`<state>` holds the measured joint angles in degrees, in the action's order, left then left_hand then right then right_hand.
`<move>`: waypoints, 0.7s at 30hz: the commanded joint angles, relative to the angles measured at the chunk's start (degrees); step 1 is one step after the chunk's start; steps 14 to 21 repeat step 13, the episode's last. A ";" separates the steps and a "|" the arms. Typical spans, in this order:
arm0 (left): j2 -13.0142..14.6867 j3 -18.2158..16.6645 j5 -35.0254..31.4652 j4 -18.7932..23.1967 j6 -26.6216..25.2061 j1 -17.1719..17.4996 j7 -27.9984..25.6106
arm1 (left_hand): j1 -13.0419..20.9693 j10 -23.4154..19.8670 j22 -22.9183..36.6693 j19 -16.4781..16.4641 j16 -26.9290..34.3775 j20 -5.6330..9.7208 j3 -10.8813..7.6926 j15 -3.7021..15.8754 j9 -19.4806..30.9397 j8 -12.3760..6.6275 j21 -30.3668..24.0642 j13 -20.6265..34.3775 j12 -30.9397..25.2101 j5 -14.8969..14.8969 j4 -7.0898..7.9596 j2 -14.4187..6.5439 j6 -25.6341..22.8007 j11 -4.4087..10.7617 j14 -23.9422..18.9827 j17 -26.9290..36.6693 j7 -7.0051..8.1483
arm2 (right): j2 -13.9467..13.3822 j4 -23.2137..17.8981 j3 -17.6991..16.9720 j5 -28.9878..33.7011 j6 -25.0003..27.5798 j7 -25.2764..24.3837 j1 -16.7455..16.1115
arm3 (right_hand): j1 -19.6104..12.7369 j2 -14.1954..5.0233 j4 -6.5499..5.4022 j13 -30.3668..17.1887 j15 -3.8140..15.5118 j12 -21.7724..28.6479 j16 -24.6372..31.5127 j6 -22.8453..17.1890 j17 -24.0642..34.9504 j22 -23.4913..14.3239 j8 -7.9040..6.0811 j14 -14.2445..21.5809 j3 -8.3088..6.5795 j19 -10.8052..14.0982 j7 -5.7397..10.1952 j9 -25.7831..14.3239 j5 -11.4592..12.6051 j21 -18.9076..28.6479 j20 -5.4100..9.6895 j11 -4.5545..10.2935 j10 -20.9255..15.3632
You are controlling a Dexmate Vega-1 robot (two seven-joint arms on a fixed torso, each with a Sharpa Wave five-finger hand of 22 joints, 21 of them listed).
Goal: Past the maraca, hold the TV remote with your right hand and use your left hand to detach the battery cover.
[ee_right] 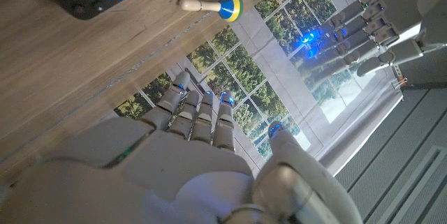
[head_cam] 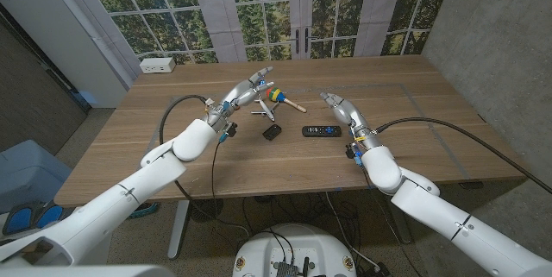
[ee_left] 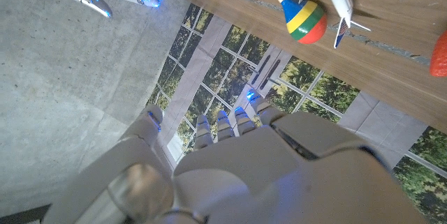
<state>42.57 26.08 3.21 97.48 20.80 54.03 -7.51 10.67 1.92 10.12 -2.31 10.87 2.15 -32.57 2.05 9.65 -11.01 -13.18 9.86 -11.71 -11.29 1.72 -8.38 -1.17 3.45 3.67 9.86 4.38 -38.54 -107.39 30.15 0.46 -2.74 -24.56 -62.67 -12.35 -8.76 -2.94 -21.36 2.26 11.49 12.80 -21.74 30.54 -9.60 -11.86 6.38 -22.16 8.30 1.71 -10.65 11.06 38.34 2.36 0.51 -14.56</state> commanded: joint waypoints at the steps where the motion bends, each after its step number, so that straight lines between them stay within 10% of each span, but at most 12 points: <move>1: -2.04 -3.76 12.36 -5.47 10.40 1.95 5.04 | 0.91 -0.90 0.02 -1.28 0.06 3.19 -2.35 2.72 0.17 0.21 -0.49 0.00 -0.10 -0.12 1.25 -4.16 -0.41 -0.06 -0.82 0.16 -0.43 | 5.26 6.04 -2.61 -9.01 -12.37 4.27 0.61 | 0.91 -2.15 -0.50 0.48 2.77 0.31 -0.38 -1.79 -0.56 0.05 -0.45 0.83 -1.29 0.41 -0.16 -0.15 0.21 -0.63 2.09 -0.08 -1.32; 21: -3.48 -7.47 23.71 -3.45 8.13 6.98 5.90 | 1.36 -0.10 0.00 -2.13 -0.41 4.40 -6.05 2.46 0.18 0.97 -0.20 0.03 0.74 0.23 3.54 -3.97 0.53 -1.06 -0.52 0.17 -1.56 | 10.09 15.22 -2.78 -16.78 -20.74 12.10 5.61 | 0.90 -2.18 -1.24 1.55 2.79 0.27 -0.50 -2.54 -1.80 0.11 -0.27 1.79 -3.02 0.70 -2.06 -0.12 0.33 -1.43 2.61 -0.10 -2.13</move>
